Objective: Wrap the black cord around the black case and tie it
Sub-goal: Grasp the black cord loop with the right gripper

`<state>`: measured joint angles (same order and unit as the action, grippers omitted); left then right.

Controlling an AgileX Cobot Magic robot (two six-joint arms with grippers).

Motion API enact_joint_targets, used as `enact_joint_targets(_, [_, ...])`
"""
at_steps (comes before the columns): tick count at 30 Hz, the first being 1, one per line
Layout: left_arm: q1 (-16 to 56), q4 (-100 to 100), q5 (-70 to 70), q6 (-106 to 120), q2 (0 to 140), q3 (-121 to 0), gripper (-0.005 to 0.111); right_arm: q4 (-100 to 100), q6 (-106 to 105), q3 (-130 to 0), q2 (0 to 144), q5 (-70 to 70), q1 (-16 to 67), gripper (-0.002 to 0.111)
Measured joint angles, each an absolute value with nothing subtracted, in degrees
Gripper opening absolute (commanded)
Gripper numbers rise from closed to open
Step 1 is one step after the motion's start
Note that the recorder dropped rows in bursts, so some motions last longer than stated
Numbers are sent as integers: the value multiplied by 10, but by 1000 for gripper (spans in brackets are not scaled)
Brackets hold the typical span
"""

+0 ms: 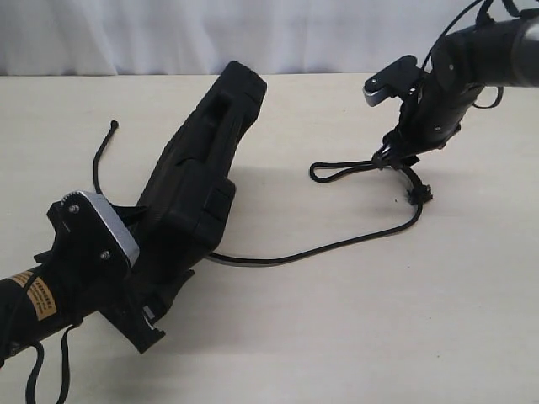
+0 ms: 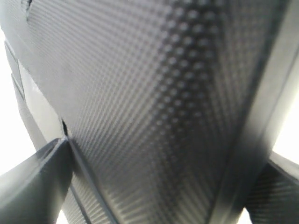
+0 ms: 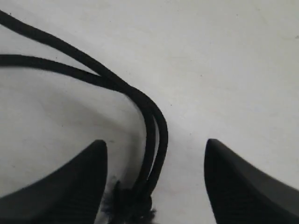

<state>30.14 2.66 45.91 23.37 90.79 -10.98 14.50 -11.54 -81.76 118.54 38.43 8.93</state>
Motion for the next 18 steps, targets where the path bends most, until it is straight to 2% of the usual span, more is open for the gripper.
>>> enact_joint_targets(4, [301, 28, 459, 232, 908, -110, 0, 157, -112, -818, 1222, 368, 88, 57])
enact_joint_targets(5, [301, 28, 459, 232, 908, -110, 0, 157, -112, -818, 1231, 362, 88, 54])
enact_joint_targets(6, [301, 28, 459, 232, 908, -110, 0, 157, -112, -818, 1236, 361, 88, 36])
enact_joint_targets(8, [301, 28, 459, 232, 908, -110, 0, 158, -111, -818, 1241, 355, 88, 5])
enact_joint_targets(14, [301, 29, 459, 231, 908, -110, 0, 114, -114, -786, 1207, 340, 88, 5])
enact_joint_targets(18, [301, 29, 459, 229, 908, -110, 0, -49, -227, -652, 1080, 260, 88, 4])
